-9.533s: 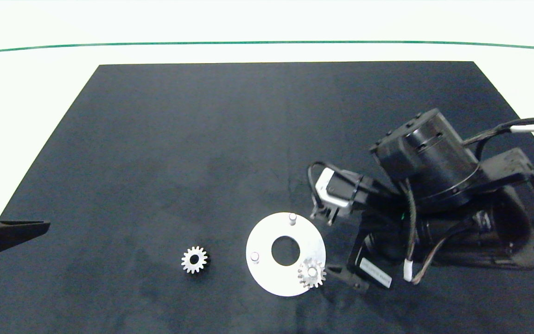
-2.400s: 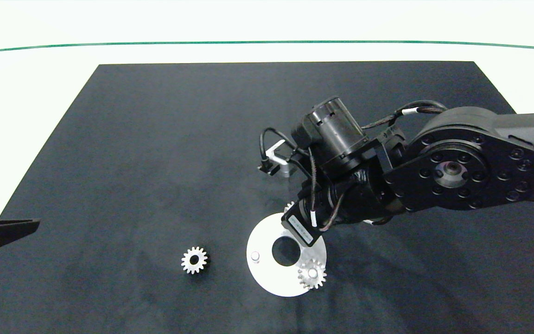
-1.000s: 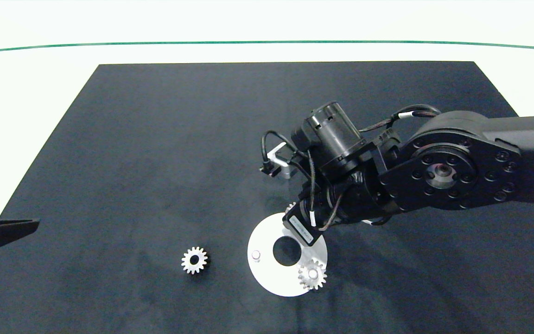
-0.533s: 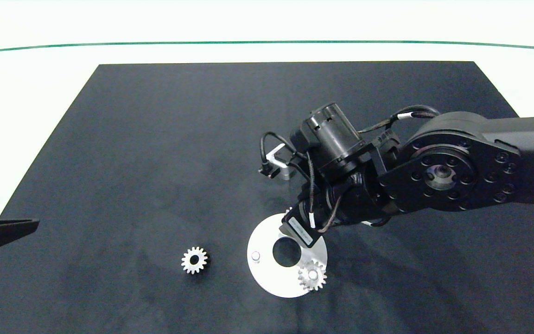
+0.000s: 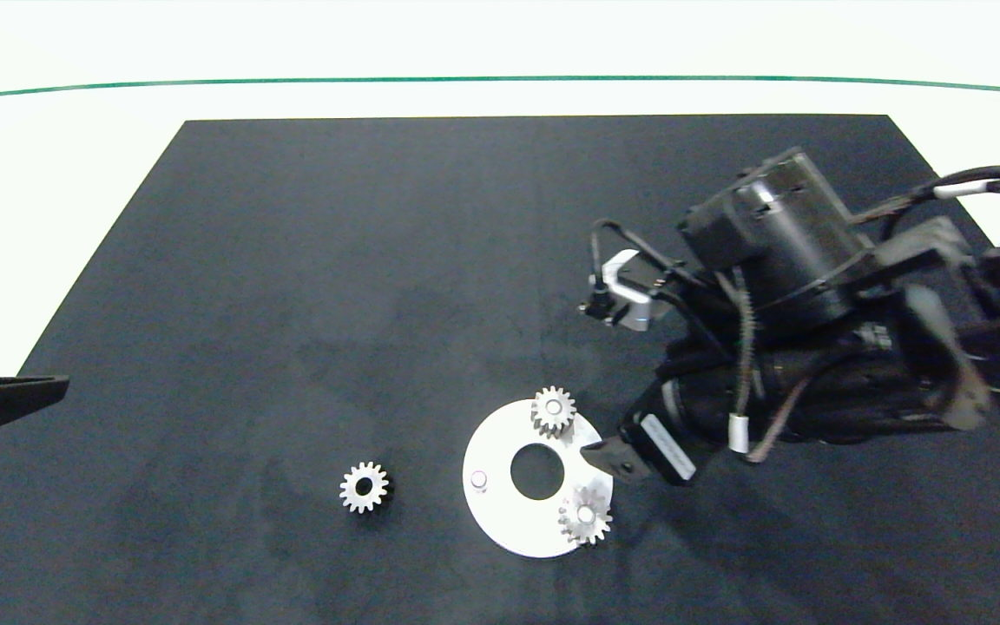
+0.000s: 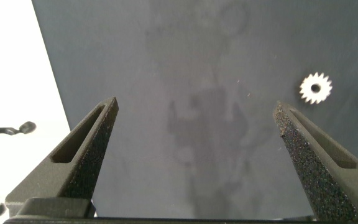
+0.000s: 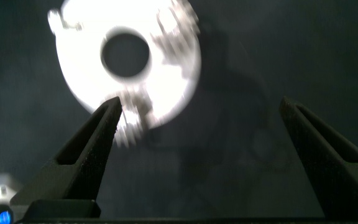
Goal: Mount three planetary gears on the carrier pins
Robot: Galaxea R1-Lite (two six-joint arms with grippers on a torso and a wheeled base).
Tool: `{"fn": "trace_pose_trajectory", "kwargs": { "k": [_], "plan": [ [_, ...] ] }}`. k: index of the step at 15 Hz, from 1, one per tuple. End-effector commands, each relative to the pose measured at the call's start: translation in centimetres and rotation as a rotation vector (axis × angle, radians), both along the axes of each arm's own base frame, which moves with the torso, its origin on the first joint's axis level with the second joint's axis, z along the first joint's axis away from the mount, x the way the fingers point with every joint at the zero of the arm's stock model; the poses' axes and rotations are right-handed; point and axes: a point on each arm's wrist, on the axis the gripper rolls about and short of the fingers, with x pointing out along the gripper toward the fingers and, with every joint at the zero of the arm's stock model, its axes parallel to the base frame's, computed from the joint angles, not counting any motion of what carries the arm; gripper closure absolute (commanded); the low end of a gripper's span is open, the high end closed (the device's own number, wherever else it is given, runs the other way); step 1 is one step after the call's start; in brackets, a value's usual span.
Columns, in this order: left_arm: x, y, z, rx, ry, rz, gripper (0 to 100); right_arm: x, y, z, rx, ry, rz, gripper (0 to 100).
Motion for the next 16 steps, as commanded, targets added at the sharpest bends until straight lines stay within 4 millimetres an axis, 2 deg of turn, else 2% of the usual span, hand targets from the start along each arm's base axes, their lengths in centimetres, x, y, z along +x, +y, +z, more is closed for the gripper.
{"fn": "trace_pose_trajectory", "kwargs": {
  "k": [1, 2, 3, 4, 7, 10, 16],
  "plan": [
    [0.0, -0.5, -0.3, -0.020, 0.016, -0.051, 0, -8.6, -10.0, 2.9, 0.123, -0.152, -0.077, 0],
    [0.3, -1.0, -0.5, -0.018, 0.032, -0.099, 0, -9.5, -10.8, 3.2, 0.143, -0.173, -0.078, 0],
    [1.1, -2.3, -1.5, -0.007, 0.084, -0.193, 0, -11.4, -12.5, 3.6, 0.185, -0.216, -0.079, 0],
    [2.6, -3.4, -3.1, 0.012, 0.146, -0.235, 0, -12.4, -13.4, 3.6, 0.200, -0.242, -0.074, 0],
    [6.0, -6.1, -6.2, 0.047, 0.172, -0.309, 0, -14.2, -15.0, 4.6, 0.224, -0.330, -0.056, 0],
    [7.4, -8.5, -8.6, 0.111, 0.280, -0.394, 0, -14.7, -15.4, 4.3, 0.226, -0.337, -0.054, 0],
    [8.0, -11.5, -10.6, 0.167, 0.383, -0.495, 0, -14.6, -15.2, 3.9, 0.193, -0.338, -0.023, 0]
  ]
}}
